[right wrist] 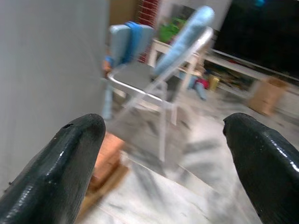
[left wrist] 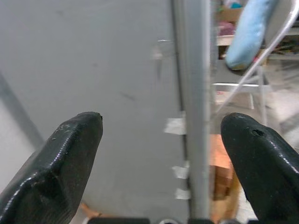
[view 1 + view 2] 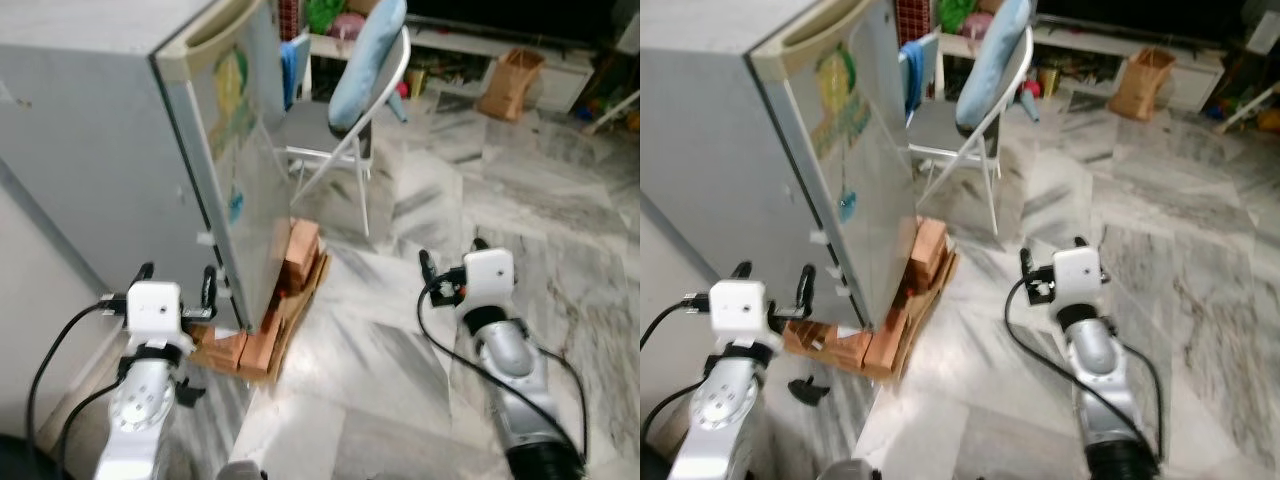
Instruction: Restocking fridge
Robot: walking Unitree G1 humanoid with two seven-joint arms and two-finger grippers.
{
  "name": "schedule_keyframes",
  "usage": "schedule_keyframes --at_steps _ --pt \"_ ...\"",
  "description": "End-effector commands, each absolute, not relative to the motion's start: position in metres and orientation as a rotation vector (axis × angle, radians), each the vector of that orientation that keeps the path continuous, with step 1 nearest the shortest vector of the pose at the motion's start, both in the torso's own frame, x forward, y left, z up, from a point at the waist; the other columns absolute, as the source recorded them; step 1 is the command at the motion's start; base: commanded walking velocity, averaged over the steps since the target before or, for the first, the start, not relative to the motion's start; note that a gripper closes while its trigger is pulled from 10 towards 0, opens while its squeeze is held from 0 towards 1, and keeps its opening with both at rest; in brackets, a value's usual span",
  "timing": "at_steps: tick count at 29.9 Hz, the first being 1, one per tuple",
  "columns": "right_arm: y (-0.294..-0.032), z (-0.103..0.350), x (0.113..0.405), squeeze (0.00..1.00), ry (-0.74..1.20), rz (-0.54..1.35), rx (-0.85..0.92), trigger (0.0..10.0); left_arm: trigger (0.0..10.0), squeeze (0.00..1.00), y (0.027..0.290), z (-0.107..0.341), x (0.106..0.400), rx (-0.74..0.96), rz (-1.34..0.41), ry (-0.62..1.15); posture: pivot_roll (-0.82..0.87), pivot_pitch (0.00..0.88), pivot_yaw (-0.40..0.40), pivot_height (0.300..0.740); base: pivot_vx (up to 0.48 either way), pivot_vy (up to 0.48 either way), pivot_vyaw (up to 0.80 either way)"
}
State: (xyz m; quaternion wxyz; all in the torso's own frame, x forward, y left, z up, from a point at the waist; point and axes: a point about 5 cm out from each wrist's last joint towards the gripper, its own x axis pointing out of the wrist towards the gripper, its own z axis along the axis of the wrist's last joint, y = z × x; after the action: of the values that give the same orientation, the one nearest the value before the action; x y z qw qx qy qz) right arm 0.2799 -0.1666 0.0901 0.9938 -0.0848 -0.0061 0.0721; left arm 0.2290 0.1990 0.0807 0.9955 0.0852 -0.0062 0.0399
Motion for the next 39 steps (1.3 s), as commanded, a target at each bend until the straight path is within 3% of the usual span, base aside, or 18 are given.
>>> schedule_keyframes --at_steps 1,5,17,21,33,39 --pt "-0.177 0.092 0.28 0.0 -0.015 0.119 -0.186 10.0 10.0 0.0 0.192 0.082 0.229 0.163 0.041 -0.025 0.11 0.027 -0.017 0.74 0.0 0.0 0.0" --pt "-0.177 0.092 0.281 0.0 -0.017 0.118 -0.186 10.0 10.0 0.0 0.191 0.083 0.23 0.156 0.027 -0.034 0.1 0.028 -0.016 0.74 0.139 0.0 0.0" --pt "-0.175 0.093 0.285 0.0 -0.023 0.129 -0.193 10.0 10.0 0.0 0.189 0.082 0.231 0.132 0.02 -0.033 0.1 0.025 -0.021 0.74 0.354 0.0 -0.76" --pt "-0.174 0.093 0.285 0.0 -0.024 0.13 -0.192 10.0 10.0 0.0 0.19 0.081 0.231 0.126 0.025 -0.027 0.1 0.027 -0.019 0.74 0.379 0.0 0.0" --pt "-0.174 0.093 0.284 0.0 -0.031 0.13 -0.192 10.0 10.0 0.0 0.202 0.072 0.221 0.142 0.067 0.032 0.1 0.028 -0.015 0.74 0.0 0.0 0.0" --pt "-0.172 0.094 0.284 0.0 -0.038 0.136 -0.193 10.0 10.0 0.0 0.208 0.072 0.223 0.158 0.079 0.041 0.1 0.035 -0.017 0.74 0.0 0.387 0.0"
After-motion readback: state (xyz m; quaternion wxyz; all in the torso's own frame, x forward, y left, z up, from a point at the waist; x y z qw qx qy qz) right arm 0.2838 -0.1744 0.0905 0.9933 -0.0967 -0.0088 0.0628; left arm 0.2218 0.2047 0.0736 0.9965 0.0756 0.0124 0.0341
